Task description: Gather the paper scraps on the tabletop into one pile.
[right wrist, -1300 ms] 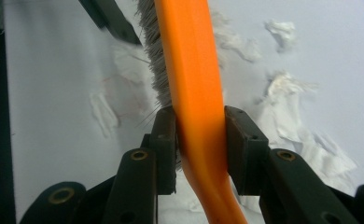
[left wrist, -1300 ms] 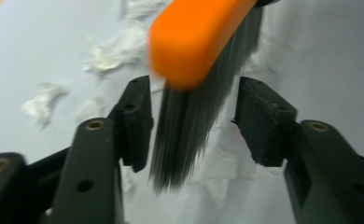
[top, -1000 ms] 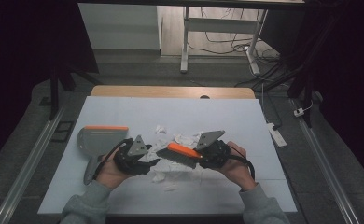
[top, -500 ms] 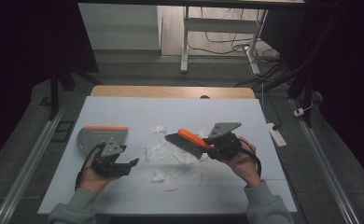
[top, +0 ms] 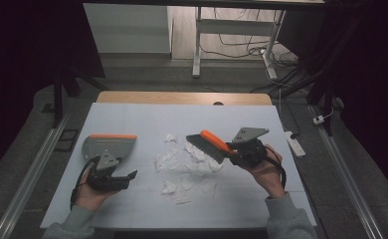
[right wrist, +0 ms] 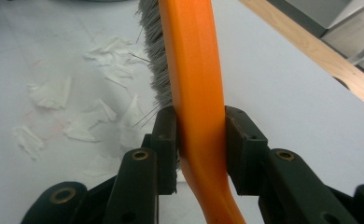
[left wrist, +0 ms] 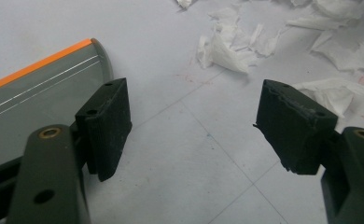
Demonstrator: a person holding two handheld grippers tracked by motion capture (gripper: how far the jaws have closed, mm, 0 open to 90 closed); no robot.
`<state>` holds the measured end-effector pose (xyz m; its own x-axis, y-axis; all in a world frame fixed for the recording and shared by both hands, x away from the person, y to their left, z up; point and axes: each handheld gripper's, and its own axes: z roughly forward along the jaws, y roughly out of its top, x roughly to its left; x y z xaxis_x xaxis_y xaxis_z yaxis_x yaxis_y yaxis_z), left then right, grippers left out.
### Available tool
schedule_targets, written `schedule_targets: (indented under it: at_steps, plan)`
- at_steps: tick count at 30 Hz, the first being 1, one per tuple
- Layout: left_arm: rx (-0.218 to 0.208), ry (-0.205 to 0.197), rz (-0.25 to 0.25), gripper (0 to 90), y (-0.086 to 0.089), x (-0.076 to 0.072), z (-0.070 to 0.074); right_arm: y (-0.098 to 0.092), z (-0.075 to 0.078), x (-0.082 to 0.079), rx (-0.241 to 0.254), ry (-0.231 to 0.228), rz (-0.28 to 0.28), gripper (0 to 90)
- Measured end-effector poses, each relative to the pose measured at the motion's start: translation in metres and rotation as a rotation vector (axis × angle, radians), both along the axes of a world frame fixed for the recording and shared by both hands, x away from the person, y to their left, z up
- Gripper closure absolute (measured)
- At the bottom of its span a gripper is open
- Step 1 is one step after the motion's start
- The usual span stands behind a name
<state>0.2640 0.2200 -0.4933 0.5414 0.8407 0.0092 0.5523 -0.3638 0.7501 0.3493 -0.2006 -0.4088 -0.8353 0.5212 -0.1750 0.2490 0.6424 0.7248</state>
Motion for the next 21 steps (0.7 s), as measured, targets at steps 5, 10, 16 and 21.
schedule_targets:
  at_steps: [5, 10, 16, 21]
  plan:
    - [0.011, 0.007, 0.002, 26.9, 0.004, -0.001, -0.003, -0.010, 0.000, 0.004, 0.018, -0.006, -0.062, 67.1]
    - [0.023, 0.002, 0.008, 26.2, 0.012, -0.003, -0.004, -0.019, -0.002, 0.013, 0.008, -0.015, -0.135, 67.1]
    - [0.022, 0.027, 0.007, 26.0, 0.019, -0.001, -0.013, -0.025, -0.006, 0.034, -0.028, 0.016, -0.233, 67.1]
    - [0.027, 0.027, -0.004, 25.8, 0.019, -0.003, -0.016, -0.021, -0.006, 0.062, -0.121, 0.057, -0.300, 67.2]
